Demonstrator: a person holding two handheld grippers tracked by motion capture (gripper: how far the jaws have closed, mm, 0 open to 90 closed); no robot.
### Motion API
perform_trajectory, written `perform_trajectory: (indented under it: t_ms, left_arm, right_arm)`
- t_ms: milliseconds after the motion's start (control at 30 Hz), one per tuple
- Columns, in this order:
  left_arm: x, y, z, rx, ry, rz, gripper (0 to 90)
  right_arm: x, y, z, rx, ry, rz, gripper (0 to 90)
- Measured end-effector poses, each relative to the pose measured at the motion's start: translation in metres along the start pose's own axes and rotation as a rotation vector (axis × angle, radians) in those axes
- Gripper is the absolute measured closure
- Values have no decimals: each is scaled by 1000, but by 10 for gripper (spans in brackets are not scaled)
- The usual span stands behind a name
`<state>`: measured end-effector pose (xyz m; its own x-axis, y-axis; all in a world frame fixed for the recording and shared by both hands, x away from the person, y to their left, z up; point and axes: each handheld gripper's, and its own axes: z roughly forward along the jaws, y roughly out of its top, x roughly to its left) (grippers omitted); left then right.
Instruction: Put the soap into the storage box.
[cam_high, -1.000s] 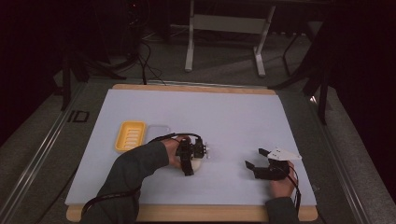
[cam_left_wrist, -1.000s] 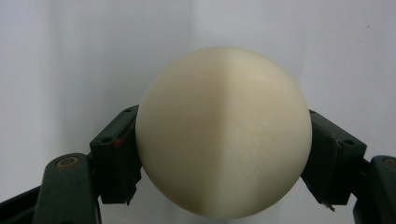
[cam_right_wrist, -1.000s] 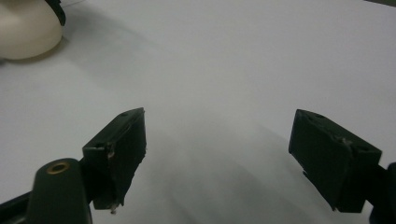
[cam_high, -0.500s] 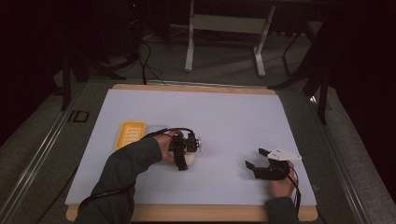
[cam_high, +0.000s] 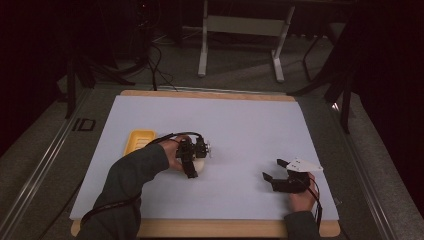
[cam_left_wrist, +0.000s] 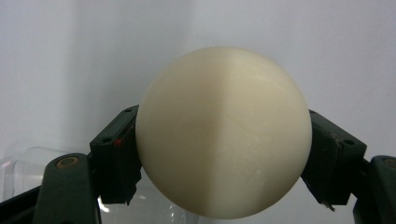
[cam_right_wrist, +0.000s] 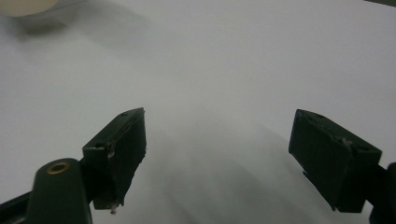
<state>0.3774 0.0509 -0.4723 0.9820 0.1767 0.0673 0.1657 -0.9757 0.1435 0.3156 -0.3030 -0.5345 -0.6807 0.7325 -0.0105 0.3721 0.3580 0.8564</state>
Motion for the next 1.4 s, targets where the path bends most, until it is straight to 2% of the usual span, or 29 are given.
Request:
perform_trajectory:
  t_ms: [233, 800, 1300, 1333, 1400]
  left_arm:
    - [6, -6, -6, -15, 7, -28, 245]
    - [23, -12, -16, -12, 17, -74, 245]
    - [37, -25, -24, -3, 16, -129, 244]
    - [39, -28, -25, -10, 12, -148, 244]
    - [41, -30, -26, -6, 14, -152, 244]
  right_arm:
    - [0, 0, 0, 0, -1, 0, 186]
    - [0, 0, 0, 0, 0, 0, 186]
    - [0, 0, 0, 0, 0, -1, 186]
    - [0, 0, 0, 0, 0, -1, 186]
    - [0, 0, 0, 0, 0, -1, 186]
